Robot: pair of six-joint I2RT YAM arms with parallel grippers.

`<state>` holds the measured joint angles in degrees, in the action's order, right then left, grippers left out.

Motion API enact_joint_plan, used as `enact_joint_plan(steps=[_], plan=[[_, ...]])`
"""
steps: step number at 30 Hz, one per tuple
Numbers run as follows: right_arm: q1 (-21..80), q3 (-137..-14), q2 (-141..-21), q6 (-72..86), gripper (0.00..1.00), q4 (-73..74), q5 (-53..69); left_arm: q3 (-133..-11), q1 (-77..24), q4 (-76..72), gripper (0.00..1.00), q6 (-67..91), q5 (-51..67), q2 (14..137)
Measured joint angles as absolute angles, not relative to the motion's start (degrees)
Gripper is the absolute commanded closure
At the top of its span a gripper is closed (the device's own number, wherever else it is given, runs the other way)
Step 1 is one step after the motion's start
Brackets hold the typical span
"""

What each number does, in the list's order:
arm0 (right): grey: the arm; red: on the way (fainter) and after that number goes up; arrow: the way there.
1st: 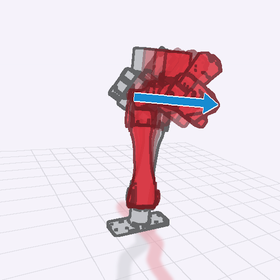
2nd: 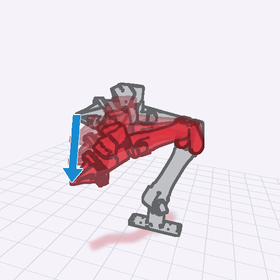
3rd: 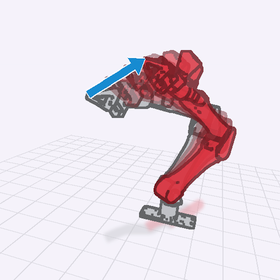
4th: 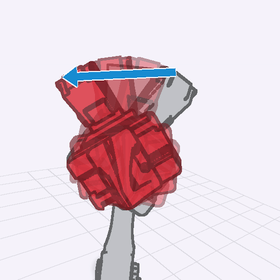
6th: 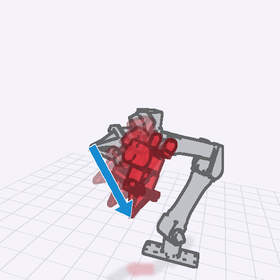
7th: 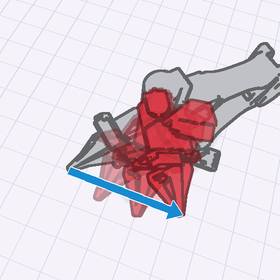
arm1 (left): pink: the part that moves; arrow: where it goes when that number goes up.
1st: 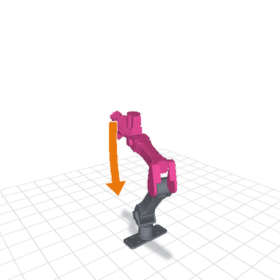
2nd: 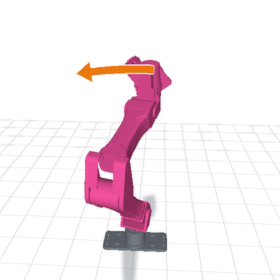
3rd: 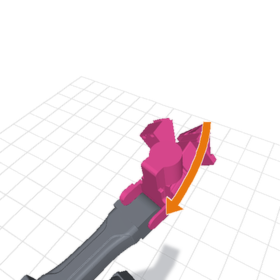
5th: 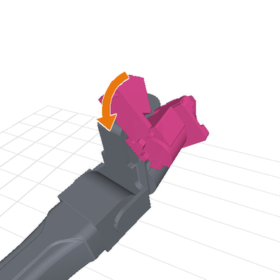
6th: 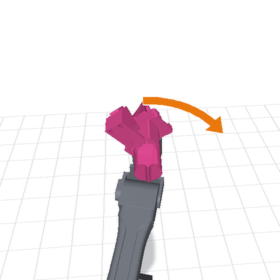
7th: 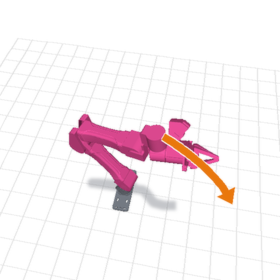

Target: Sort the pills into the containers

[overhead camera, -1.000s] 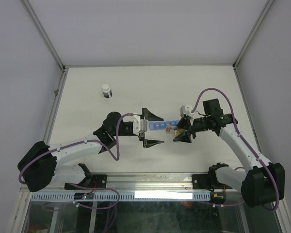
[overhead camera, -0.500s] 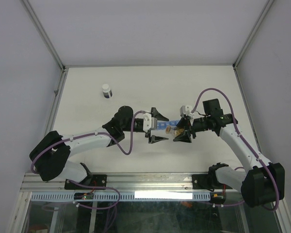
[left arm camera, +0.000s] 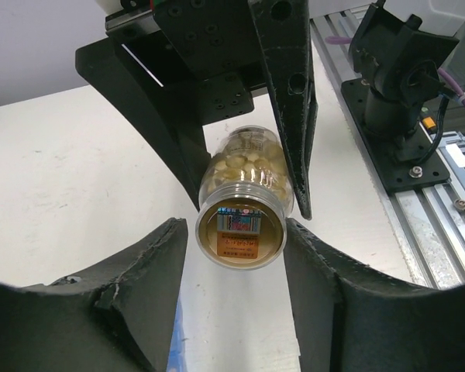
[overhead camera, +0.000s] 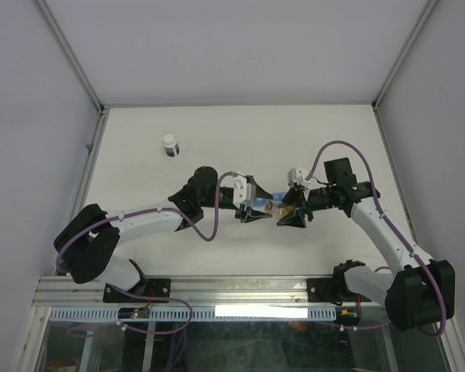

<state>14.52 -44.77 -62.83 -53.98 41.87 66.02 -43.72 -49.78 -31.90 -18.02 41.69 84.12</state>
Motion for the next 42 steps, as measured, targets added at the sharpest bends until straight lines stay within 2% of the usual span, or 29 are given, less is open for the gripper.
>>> enact_joint_plan(steps=[9, 11, 14, 19, 23, 27, 34, 36, 42], plan=[[14.5, -44.8, -62.8, -54.0, 1.0, 41.9, 66.0, -43.8, -49.8, -31.5, 0.72, -14.7, 42.4, 84.1], [14.5, -44.8, -62.8, -54.0, 1.0, 41.9, 66.1, -43.8, -49.8, -31.7, 0.75, -12.4, 42.3, 84.1], [14.5, -44.8, -62.8, -54.0, 1.0, 41.9, 66.6, -43.8, -49.8, -32.4, 0.84, -6.0, 41.6, 84.1], [14.4, -44.8, -62.8, -53.9, 1.0, 41.8, 66.3, -43.8, -49.9, -31.9, 0.87, 9.3, 36.9, 84.1], [14.3, -44.8, -63.1, -53.9, 1.0, 41.8, 65.0, -44.5, -51.1, -27.9, 0.72, 20.4, 30.7, 83.6], [14.3, -44.8, -63.2, -54.0, 1.0, 41.8, 65.5, -44.5, -52.6, -24.3, 0.47, 25.6, 25.3, 81.6], [14.4, -44.8, -63.2, -54.0, 1.0, 41.9, 65.7, -44.5, -52.6, -23.6, 0.04, 27.7, 22.9, 80.8], [14.4, -44.8, -63.2, -54.0, 1.0, 41.9, 65.8, -43.8, -52.6, -24.3, 0.01, 27.1, 22.4, 79.8], [14.4, -44.8, -63.2, -54.0, 1.0, 41.9, 65.8, -38.0, -52.4, -28.8, 0.01, 23.2, 20.9, 73.3]])
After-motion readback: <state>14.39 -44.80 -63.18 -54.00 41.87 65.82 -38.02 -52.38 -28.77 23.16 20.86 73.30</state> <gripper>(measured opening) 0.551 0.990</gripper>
